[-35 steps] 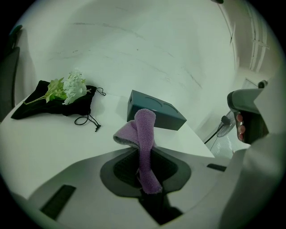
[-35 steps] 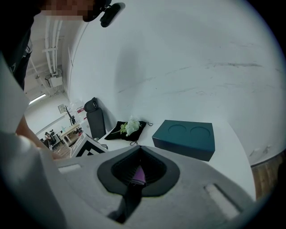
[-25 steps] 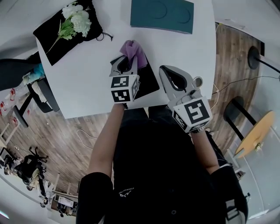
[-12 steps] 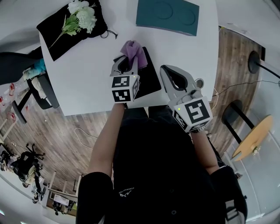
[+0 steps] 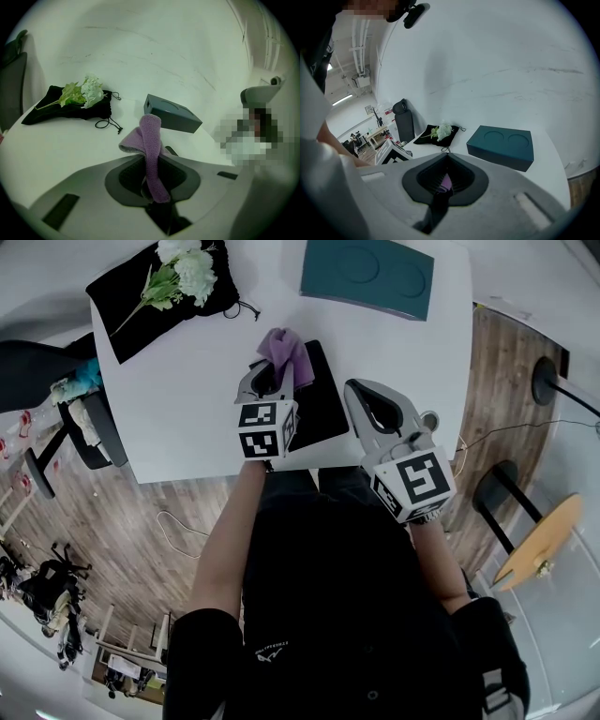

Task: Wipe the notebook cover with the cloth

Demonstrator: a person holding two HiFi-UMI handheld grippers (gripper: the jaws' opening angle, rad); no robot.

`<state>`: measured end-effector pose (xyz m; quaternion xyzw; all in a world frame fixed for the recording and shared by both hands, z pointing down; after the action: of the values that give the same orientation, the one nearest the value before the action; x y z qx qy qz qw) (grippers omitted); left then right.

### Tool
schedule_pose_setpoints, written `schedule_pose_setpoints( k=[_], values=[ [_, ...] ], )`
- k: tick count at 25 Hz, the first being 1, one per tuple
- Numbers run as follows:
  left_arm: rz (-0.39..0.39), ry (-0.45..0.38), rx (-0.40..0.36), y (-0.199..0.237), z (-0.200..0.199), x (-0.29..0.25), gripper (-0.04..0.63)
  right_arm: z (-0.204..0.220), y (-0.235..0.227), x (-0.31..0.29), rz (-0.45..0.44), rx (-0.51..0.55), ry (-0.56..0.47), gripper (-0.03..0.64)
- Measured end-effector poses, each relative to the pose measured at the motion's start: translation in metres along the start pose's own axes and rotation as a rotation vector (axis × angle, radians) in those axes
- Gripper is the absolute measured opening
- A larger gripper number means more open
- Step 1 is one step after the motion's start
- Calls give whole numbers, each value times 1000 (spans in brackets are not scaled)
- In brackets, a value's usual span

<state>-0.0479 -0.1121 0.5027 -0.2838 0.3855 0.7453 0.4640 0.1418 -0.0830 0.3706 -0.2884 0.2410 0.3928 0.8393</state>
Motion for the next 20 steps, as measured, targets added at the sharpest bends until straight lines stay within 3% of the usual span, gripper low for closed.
schedule_pose_setpoints(
  k=[20],
  values=[
    [-52, -10, 31, 20, 13, 19, 69, 0, 17, -5, -38, 36, 17, 3]
  ],
)
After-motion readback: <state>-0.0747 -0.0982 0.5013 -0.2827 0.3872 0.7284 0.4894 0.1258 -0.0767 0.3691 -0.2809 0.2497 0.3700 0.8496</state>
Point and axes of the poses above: the fingertips, and each gripper's own axes: x backward along the fingers, y to its left, z out of its underside, the point moved 10 cm from there along x, backward along the fingers, and after that the axes turned 6 degrees about y, right-handed, at the moved point
